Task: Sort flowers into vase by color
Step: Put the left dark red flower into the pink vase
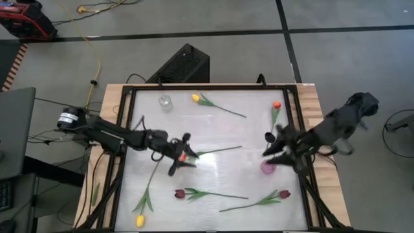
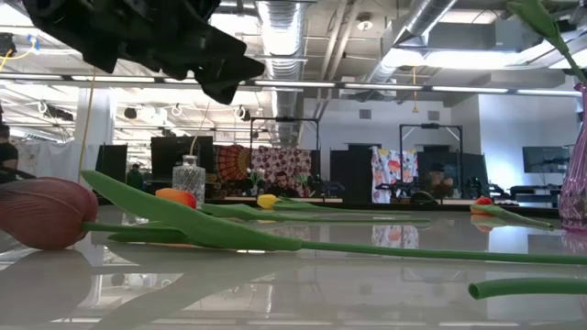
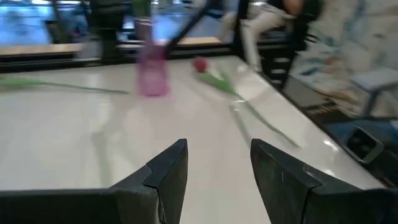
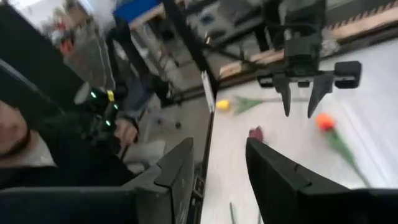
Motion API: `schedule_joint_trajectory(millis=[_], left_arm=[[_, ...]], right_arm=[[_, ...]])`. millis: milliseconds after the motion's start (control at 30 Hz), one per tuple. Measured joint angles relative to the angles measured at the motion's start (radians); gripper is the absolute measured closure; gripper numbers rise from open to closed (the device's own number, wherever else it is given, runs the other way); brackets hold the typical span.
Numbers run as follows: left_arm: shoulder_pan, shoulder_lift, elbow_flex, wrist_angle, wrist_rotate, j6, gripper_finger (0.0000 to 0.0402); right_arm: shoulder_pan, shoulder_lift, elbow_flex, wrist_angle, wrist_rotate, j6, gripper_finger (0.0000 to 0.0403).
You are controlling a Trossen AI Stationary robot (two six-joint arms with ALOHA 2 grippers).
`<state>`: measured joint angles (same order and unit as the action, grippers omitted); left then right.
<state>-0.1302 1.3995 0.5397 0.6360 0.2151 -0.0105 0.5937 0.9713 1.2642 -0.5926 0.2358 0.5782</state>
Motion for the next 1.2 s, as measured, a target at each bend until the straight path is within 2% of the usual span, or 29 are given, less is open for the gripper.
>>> schedule_joint_trajectory(millis=[200, 467, 833, 1200], left_arm=[[-0.149, 0.103, 0.068, -0.045, -0.035, 0.017, 0.0237], [-0.274, 0.197, 0.177, -0.217, -0.204, 0.016, 0.0237], [-0.303, 0.355, 0.276, -0.222, -0.255, 0.018, 0.0237], [-0.303, 0.443, 0.282, -0.212, -0.275, -0.054, 0.0237]], right_arm=[[0.028, 0.184, 0.059, 0.002, -0.041, 0.070, 0.0232], [0.091, 0.399, 0.213, 0.005, -0.070, 0.087, 0.0232], [0.142, 0.626, 0.358, -0.001, -0.073, 0.095, 0.0232], [0.134, 0.790, 0.369, 0.001, -0.081, 0.097, 0.0232]])
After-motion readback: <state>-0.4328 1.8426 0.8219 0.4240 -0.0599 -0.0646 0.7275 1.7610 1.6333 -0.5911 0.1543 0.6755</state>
